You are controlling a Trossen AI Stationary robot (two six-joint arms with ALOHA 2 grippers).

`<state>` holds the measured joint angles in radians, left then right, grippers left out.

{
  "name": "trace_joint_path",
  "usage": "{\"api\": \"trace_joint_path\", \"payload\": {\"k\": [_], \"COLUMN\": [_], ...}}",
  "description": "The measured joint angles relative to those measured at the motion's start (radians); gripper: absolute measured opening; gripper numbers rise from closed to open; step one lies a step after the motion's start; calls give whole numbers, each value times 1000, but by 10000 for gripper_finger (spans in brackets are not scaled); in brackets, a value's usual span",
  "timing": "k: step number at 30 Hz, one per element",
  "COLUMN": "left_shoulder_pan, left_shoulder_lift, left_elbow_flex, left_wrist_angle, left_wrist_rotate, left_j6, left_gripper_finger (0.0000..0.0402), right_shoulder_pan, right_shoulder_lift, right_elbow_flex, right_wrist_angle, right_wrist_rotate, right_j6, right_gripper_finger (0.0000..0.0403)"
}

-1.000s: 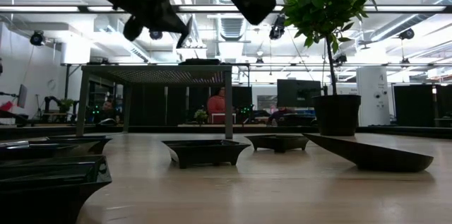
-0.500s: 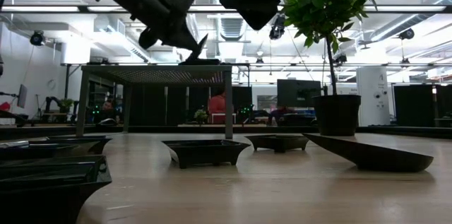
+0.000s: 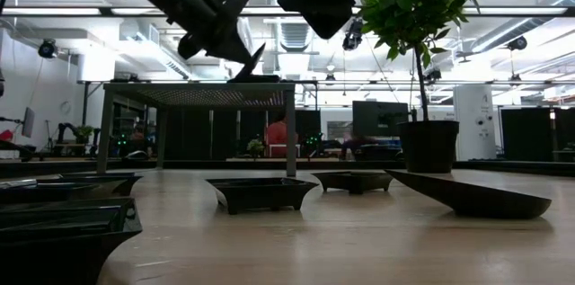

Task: Pick & Place Mini shaped plates
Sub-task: Stack the drop-shaped plate on top of the stacked drop-shaped plates on the shelf

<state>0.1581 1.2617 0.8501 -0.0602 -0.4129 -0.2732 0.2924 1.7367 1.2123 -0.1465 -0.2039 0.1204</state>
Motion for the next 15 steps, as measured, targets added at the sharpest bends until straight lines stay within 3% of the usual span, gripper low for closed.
{"api": "trace_joint_path", "payload": {"k": [9,15], "left_shoulder_pan": [1,1], "left_shoulder_lift": [0,0], "left_elbow_flex": [5,5], "left_wrist_angle": [-38,-39], "left_wrist_rotate": [1,4], "left_j6": [5,4], "left_gripper_finger": [6,63], "right_shoulder_pan": [0,0], "right_shoulder_lift": [0,0], "right_elbow_flex": [-18,-18], "right_wrist_angle": [30,33], "right_wrist_rotate": [-1,-1], "right_j6": [2,3], "right_gripper_finger": [166,166]}}
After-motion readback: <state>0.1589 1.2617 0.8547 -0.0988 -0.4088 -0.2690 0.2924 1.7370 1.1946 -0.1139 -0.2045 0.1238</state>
